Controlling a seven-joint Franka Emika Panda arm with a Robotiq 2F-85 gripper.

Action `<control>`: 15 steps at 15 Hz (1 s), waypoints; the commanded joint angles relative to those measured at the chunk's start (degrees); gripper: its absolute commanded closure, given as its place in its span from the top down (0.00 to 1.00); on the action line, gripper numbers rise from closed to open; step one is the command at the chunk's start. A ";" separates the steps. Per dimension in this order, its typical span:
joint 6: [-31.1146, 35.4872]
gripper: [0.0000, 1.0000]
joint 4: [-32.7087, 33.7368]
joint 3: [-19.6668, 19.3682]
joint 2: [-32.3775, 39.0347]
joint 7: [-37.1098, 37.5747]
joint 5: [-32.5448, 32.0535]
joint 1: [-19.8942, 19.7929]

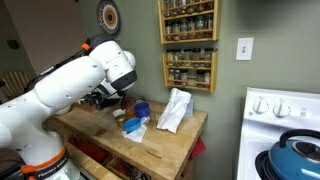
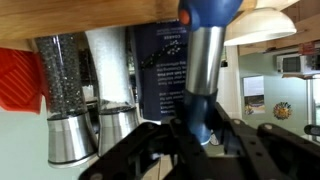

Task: Pick up the flash light and place it standing with the light facing downwards on the table

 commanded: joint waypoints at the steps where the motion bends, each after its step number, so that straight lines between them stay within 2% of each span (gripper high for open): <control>1: -2.59 0.08 1.18 -1.54 4.90 -4.63 -0.94 -0.34; 10: -6.12 0.08 2.16 -4.14 8.92 -8.28 -0.79 -0.87; 12: -5.83 0.56 2.36 -4.31 8.84 -8.53 -0.56 -0.83; 14: -5.44 0.60 2.30 -4.46 8.28 -8.09 -0.53 -0.77; 15: -5.68 0.66 2.23 -4.52 7.98 -7.71 -0.71 -0.77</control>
